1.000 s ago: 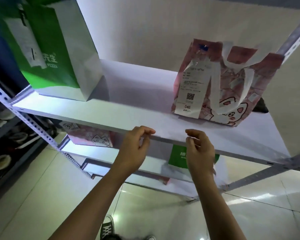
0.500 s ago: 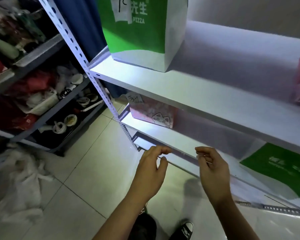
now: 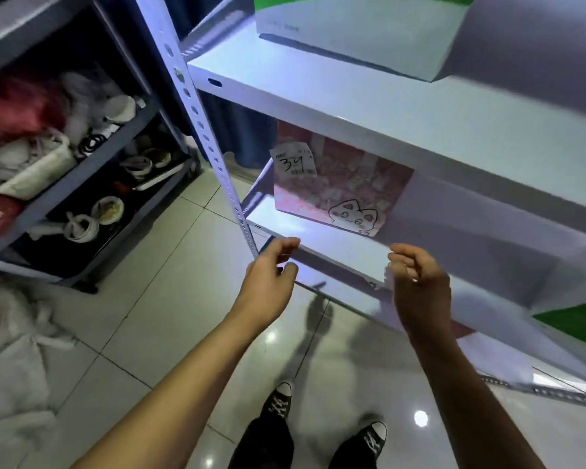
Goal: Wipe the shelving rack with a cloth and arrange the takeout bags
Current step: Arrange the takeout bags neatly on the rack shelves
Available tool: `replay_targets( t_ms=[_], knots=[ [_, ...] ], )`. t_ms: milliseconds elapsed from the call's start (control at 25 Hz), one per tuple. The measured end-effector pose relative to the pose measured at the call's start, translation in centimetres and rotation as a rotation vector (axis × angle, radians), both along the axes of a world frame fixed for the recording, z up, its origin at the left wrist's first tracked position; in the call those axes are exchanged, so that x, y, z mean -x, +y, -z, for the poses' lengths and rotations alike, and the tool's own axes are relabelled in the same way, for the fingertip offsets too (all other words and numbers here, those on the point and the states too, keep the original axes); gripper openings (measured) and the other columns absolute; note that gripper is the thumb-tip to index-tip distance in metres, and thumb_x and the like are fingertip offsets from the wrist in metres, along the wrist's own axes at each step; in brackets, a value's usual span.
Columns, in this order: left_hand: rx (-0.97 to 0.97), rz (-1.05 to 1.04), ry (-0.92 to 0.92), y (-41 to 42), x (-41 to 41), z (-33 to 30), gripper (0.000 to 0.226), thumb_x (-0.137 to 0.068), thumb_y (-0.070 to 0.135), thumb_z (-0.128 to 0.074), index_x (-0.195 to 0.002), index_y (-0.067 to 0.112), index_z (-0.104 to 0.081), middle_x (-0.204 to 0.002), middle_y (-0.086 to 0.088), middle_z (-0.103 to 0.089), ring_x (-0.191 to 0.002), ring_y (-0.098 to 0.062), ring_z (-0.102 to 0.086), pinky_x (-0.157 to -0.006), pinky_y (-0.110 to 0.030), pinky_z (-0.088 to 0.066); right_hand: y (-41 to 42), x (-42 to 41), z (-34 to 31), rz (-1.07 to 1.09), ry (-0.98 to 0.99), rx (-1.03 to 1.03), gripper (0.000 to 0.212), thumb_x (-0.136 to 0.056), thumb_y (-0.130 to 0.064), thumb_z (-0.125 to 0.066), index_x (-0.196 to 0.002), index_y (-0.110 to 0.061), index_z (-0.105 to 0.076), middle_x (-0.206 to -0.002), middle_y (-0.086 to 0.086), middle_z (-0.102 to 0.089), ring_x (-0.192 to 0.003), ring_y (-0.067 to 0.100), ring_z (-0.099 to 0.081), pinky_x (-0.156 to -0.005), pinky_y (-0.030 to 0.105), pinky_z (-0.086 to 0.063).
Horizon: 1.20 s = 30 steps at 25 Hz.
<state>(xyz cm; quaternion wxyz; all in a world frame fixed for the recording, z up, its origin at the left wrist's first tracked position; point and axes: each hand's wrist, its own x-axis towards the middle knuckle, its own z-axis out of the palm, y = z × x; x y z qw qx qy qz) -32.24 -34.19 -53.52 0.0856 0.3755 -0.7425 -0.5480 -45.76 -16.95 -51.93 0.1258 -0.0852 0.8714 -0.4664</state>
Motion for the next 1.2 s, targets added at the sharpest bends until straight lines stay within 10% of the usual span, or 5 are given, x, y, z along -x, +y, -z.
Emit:
replay_targets(
  t_ms=[320, 520, 640, 800, 1200],
  knots=[
    [0.056, -0.010, -0.025, -9.8, 7.0, 3.4, 0.054, -0.094, 0.015, -0.048, -0.146, 0.022, -0.039, -0.144, 0.006, -0.050, -0.130, -0.020, -0.050, -0.110, -0.040, -0.039, -6.1, 5.0, 3.2, 0.112, -0.182, 0.101, 0.066, -0.094, 0.001, -0.060, -0.153, -0.015, -0.037, -0.146, 0.013, -0.052, -0.131, 0.025, -0.052, -0.110, 0.034, -0.046],
    [0.028, 0.050, 0.017, -11.7, 9.2, 3.8, 0.042, -0.090, 0.007, -0.049, -0.128, 0.022, -0.046, -0.125, 0.006, -0.059, -0.118, -0.019, -0.056, -0.105, -0.037, -0.043, -7.2, 6.5, 3.2, 0.061, -0.145, 0.087, 0.045, -0.093, 0.009, -0.055, -0.137, 0.001, -0.051, -0.125, 0.017, -0.064, -0.102, 0.020, -0.062, -0.064, 0.004, -0.049],
    [0.015, 0.046, 0.022, -11.5, 8.1, 4.3, 0.046, -0.093, 0.011, -0.054, -0.136, 0.024, -0.046, -0.128, 0.002, -0.060, -0.118, -0.018, -0.056, -0.108, -0.042, -0.043, -6.5, 5.6, 2.9, 0.062, -0.124, 0.112, 0.039, -0.092, 0.009, -0.056, -0.130, 0.004, -0.054, -0.119, 0.018, -0.068, -0.109, 0.023, -0.067, -0.080, 0.018, -0.057],
    [0.007, 0.024, 0.083, -9.7, 5.5, 3.5, 0.050, -0.090, 0.006, -0.053, -0.136, 0.026, -0.049, -0.131, 0.002, -0.060, -0.116, -0.015, -0.060, -0.102, -0.043, -0.049, -4.5, 2.8, 2.3, 0.090, -0.167, 0.175, 0.037, -0.093, 0.001, -0.061, -0.130, -0.005, -0.055, -0.098, -0.004, -0.067, -0.077, -0.007, -0.068, -0.059, 0.005, -0.048],
    [-0.131, -0.048, 0.137, 1.0, -5.6, -1.1, 0.042, -0.095, 0.006, -0.054, -0.133, 0.024, -0.051, -0.130, -0.004, -0.054, -0.108, -0.010, -0.062, -0.086, -0.041, -0.060, 4.7, -8.1, -1.8, 0.168, -0.291, 0.317, 0.025, -0.100, -0.011, -0.059, -0.114, -0.031, -0.059, -0.102, -0.012, -0.071, -0.079, 0.001, -0.075, -0.057, 0.017, -0.057]
  ],
)
